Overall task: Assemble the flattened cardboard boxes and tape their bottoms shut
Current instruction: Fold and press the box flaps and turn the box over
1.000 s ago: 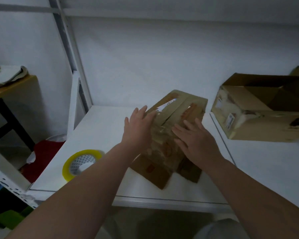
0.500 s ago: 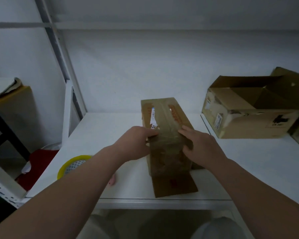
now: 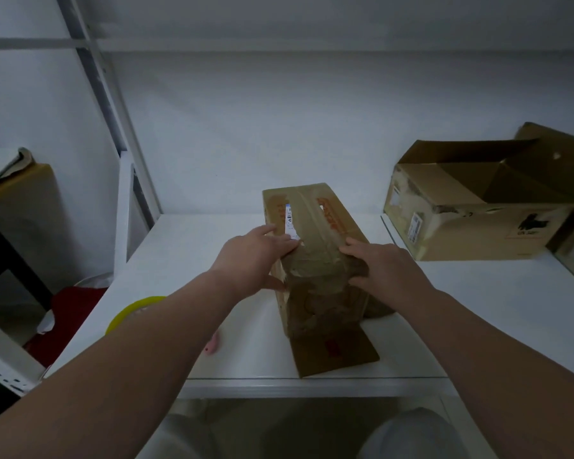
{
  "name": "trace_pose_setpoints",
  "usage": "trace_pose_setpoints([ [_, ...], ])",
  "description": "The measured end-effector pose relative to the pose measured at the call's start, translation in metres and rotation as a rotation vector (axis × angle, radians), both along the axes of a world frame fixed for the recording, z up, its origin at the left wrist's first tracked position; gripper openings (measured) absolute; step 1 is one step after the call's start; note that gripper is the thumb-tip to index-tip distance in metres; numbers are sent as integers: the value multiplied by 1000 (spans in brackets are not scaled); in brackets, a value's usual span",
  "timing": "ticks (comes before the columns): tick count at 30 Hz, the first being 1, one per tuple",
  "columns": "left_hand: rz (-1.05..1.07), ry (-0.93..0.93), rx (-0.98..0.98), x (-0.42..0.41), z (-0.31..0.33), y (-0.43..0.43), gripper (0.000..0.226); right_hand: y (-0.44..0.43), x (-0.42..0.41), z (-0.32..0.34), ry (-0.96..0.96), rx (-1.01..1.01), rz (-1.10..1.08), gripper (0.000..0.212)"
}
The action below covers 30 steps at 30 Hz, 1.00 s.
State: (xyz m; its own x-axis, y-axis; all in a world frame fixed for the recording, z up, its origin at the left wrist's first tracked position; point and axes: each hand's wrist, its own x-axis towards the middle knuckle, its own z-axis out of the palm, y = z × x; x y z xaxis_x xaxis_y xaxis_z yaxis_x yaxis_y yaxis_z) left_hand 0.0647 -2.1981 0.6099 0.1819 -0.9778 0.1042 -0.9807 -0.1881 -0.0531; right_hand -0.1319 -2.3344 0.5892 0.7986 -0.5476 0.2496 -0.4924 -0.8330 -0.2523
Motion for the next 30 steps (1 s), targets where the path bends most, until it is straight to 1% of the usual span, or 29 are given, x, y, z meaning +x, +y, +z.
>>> trace_pose_setpoints([
  [6, -17, -109, -8, -4, -6, -5, 92, -5, 0, -3, -7, -2, 11, 64],
  [11, -32, -124, -22, -9, -17, -7, 94, -6, -1, -3, -2, 3, 15, 67],
  [14, -34, -131, -31, -9, -21, -5, 88, -6, -2, -5, 1, -13, 39, 66],
  [18, -36, -116, -34, -10, -22, -4, 73, -8, -5, -10, 43, -63, 86, 65],
  [21, -60, -143, -28, -12, -18, -3, 63, -12, -7, -18, 14, -108, 113, 65],
  [25, -152, -171, -67, -11, -18, -1, 62, -18, -11, -28, -25, -230, 167, 71],
  [27, -166, -183, -123, -11, -20, -1, 57, -21, -14, -28, -13, -272, 182, 74],
  [29, -152, -165, -97, -12, -20, -1, 52, -26, -18, -28, 9, -336, 189, 73],
  [30, -131, -147, -50, -12, -21, -1, 51, -29, -20, -27, 28, -375, 188, 71],
])
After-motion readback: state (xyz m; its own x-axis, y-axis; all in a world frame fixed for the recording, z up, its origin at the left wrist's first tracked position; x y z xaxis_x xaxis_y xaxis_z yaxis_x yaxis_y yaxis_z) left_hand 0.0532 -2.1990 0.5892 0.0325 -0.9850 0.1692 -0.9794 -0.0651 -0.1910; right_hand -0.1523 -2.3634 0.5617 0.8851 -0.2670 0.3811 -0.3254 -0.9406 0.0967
